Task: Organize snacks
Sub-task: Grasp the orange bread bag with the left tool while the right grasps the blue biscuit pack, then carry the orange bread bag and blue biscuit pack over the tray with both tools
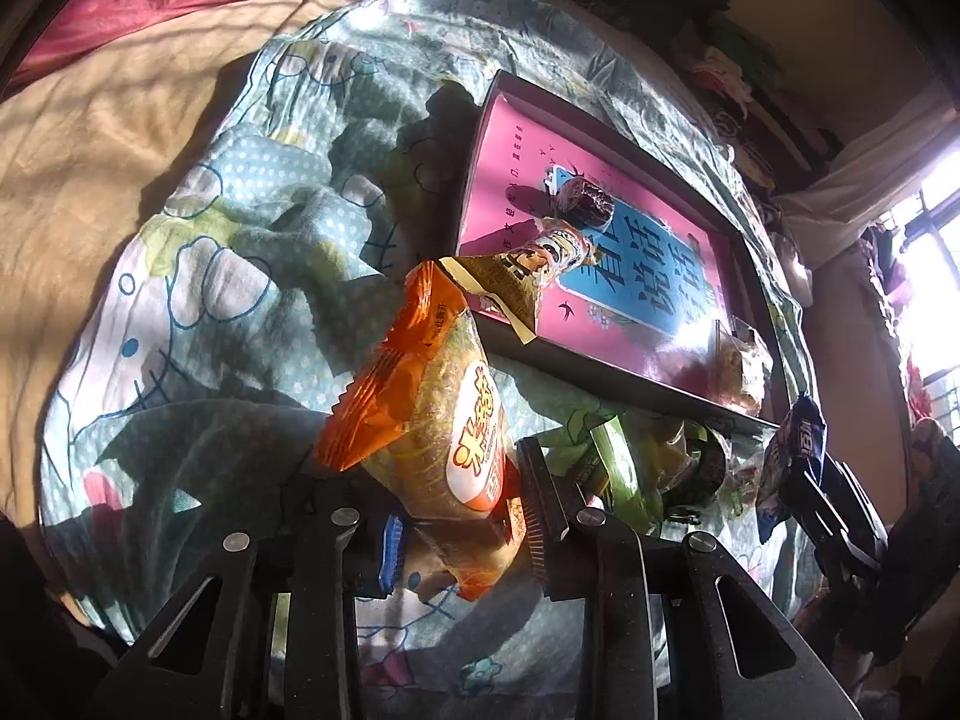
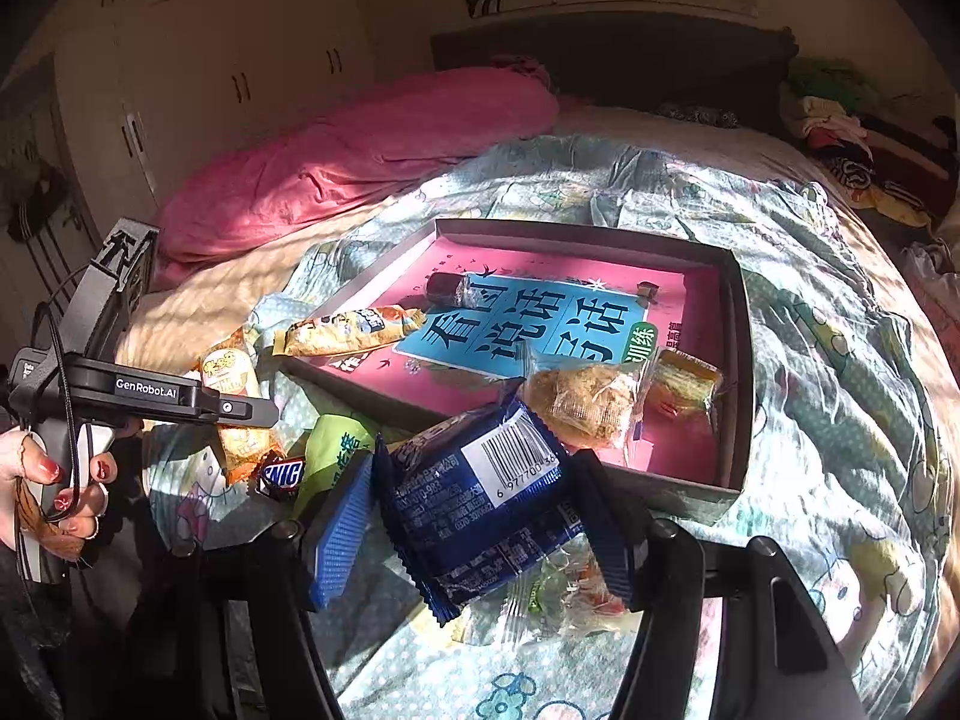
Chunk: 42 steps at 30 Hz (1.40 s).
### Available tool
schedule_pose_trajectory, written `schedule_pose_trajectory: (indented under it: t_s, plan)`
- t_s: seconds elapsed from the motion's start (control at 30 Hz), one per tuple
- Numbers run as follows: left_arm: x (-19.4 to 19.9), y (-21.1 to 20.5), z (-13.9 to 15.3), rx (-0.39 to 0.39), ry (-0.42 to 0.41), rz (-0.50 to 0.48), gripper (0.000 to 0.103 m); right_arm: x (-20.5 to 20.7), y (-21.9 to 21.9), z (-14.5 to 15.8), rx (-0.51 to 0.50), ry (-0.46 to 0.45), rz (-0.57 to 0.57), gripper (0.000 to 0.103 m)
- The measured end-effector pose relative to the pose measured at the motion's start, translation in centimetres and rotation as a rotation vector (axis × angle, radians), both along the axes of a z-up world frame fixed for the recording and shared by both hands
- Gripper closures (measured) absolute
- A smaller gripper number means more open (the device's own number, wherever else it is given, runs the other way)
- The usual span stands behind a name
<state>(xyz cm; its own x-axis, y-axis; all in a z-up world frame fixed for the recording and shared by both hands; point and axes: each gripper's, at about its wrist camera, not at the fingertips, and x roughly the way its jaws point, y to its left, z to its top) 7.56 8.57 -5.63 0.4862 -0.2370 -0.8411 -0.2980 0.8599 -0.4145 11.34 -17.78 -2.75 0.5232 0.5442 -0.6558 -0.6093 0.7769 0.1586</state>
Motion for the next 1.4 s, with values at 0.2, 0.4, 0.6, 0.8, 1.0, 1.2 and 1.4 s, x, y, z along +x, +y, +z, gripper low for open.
schedule_pose_trajectory:
  t_s: [0.2, 0.4, 0.6, 0.8, 1.0, 1.2, 1.4]
  plan:
    - [-0.2, -0.5, 1.4, 0.023, -0.043, -0.032, 0.079, 0.3, -1.3, 1.2, 0.08, -0.016, -0.045, 0.037]
    - [-0.6, -0.7, 2.6, 0.042, -0.099, -0.042, 0.079, 0.6, -2.0, 1.4, 0.106, -0.016, -0.075, 0.037]
    - [-0.7, -1.5, 5.4, 0.083, -0.203, -0.071, 0.079, 0.4, -2.8, 2.2, 0.134, -0.058, -0.108, 0.037]
    - [0.2, -2.1, 7.1, 0.115, -0.261, -0.083, 0.079, 0.7, -4.0, 2.9, 0.153, -0.089, -0.169, 0.037]
    - [1.6, -2.7, 7.5, 0.13, -0.27, -0.101, 0.079, 1.1, -4.8, 3.4, 0.158, -0.116, -0.21, 0.037]
    - [2.8, -4.1, 7.4, 0.158, -0.27, -0.147, 0.079, 1.6, -5.5, 3.8, 0.179, -0.125, -0.247, 0.037]
    - [4.2, -5.3, 6.6, 0.172, -0.255, -0.188, 0.079, 2.2, -6.3, 3.8, 0.203, -0.121, -0.28, 0.037]
